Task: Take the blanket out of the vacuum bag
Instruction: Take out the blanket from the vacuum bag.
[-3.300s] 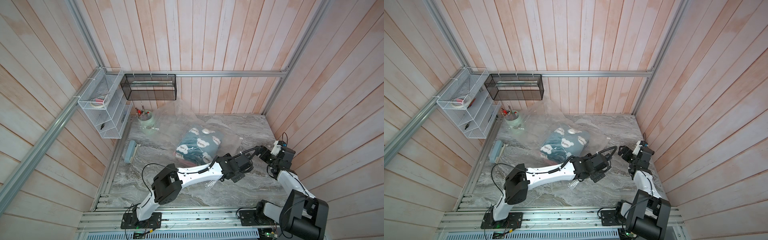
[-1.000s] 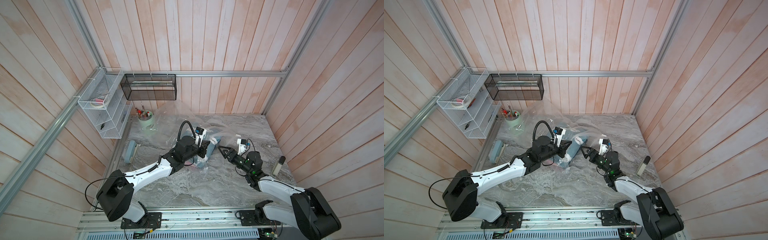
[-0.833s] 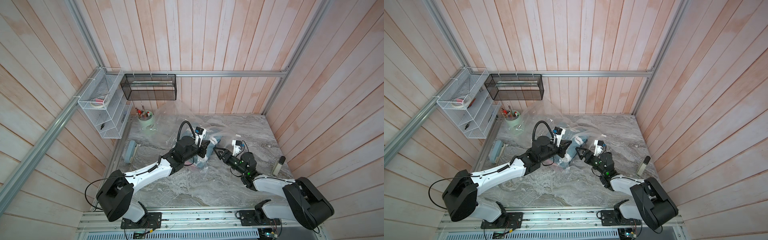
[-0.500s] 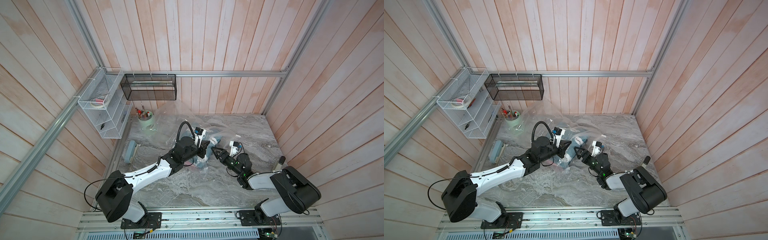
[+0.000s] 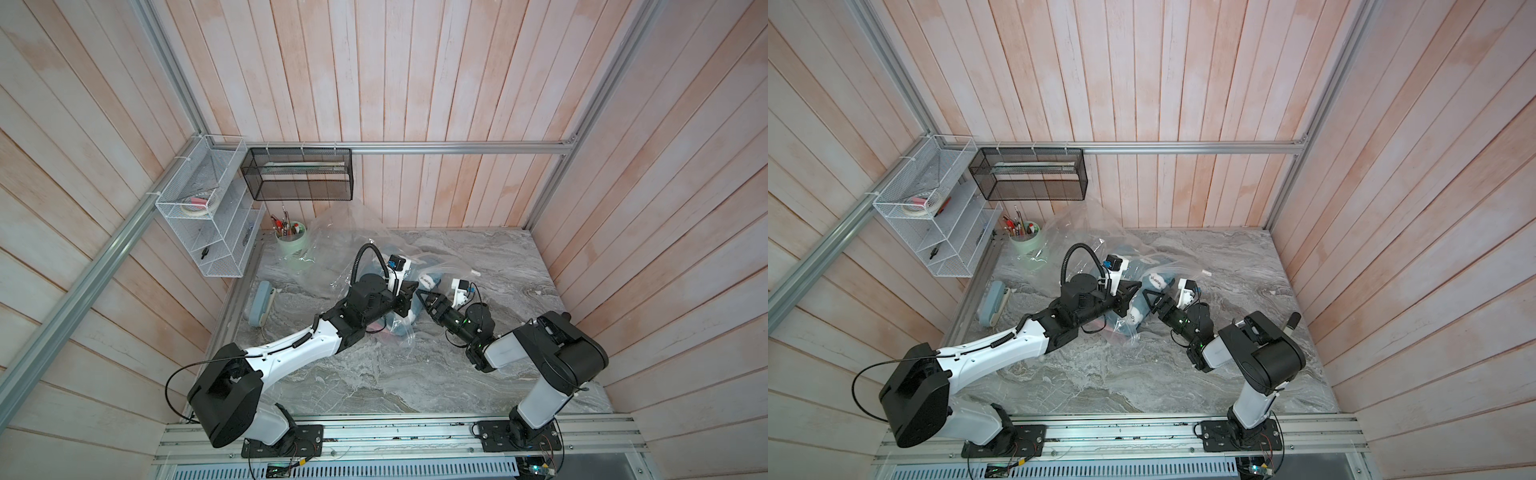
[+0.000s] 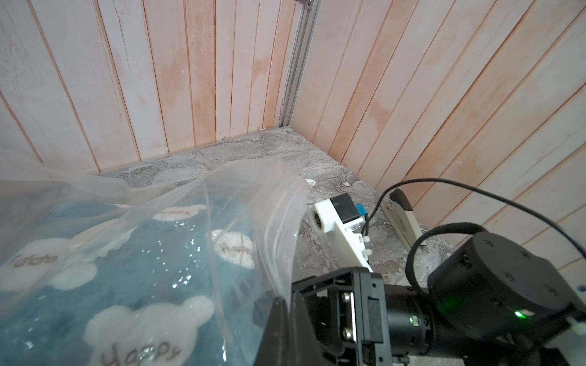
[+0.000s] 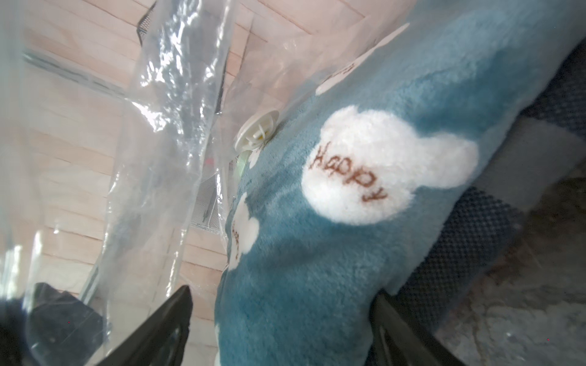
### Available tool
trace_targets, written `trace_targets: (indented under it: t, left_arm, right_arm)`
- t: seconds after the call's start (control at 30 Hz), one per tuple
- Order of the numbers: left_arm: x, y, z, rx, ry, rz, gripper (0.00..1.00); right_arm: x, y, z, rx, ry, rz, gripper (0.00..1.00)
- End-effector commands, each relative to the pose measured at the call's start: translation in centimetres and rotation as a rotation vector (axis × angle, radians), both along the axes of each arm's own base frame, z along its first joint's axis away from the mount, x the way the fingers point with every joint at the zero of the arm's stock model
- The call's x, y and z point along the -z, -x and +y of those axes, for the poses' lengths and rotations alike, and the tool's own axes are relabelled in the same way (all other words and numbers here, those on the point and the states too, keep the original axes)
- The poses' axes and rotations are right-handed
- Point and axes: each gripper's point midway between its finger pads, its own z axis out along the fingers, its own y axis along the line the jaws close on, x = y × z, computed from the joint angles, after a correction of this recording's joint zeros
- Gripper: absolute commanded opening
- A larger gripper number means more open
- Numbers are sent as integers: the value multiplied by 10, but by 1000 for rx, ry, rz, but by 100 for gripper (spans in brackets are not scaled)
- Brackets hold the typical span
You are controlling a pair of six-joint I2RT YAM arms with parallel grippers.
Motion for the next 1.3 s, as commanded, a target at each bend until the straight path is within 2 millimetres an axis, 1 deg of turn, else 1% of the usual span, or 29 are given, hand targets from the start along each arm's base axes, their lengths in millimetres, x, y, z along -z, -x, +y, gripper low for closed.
trace_targets:
  t: [0.0, 0.17, 0.27, 0.37, 0.43, 0.53, 0.67, 0.8, 0.93, 1.0, 1.07, 1.13, 1.27]
  left_arm:
    - [-17, 1, 8, -20, 33, -53, 0]
    - [-9, 1, 9, -20, 10, -44, 0]
    - [-9, 0, 8, -23, 12, -47, 0]
    - [-9, 0, 6, -16, 11, -45, 0]
    - [-10, -1, 5, -14, 10, -48, 0]
    - [-8, 0, 6, -15, 14, -46, 0]
    - [-4, 2, 7, -14, 12, -38, 0]
    - [-3, 2, 8, -13, 11, -40, 0]
    - [-5, 2, 6, -5, 7, -45, 0]
    - [-2, 2, 6, -3, 4, -42, 0]
    - [-1, 2, 5, 0, 0, -38, 0]
    - [-4, 3, 6, 1, 3, -43, 0]
    - [-3, 3, 6, 1, -1, -46, 0]
  right_arm:
    - [-9, -1, 8, -28, -29, -29, 87]
    - [-10, -6, 16, -54, -28, -27, 86]
    - [-8, -7, 17, -55, -23, -21, 86]
    - [-12, -8, 18, -61, -29, -33, 86]
    - [-11, -10, 20, -67, -16, -23, 85]
    - [-1, -12, 25, -83, 43, 11, 85]
    - [10, -6, 23, -73, 72, 48, 85]
    - [36, -6, 18, -52, 130, 140, 84]
    - [39, -8, 24, -75, 118, 147, 84]
    - [43, -9, 28, -94, 123, 155, 84]
    - [44, -9, 30, -104, 112, 154, 84]
    - [41, -10, 32, -110, 94, 145, 84]
    - [53, -13, 40, -136, 150, 183, 83]
